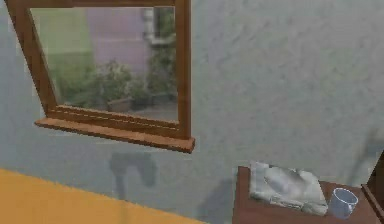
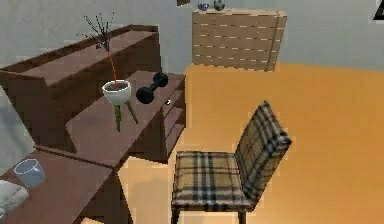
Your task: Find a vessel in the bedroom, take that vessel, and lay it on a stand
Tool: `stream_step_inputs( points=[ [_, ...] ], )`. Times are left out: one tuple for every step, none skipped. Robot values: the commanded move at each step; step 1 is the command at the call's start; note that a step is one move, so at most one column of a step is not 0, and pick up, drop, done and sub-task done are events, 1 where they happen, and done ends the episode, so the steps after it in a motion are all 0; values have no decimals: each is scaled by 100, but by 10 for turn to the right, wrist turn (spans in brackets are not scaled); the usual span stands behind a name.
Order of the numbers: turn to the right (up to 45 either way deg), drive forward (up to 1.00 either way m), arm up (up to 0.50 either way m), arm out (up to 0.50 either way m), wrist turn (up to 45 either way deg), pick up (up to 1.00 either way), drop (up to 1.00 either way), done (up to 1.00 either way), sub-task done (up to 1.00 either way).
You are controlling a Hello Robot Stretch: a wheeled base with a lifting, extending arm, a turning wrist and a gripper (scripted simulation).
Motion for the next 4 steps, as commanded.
stream_step_inputs(
  points=[
    [450,0,0,0,0,0,0,0,0],
    [240,0,0,0,0,0,0,0,0],
    [0,40,0,0,0,0,0,0,0],
    [-450,0,0,0,0,0,0,0,0]
  ],
)
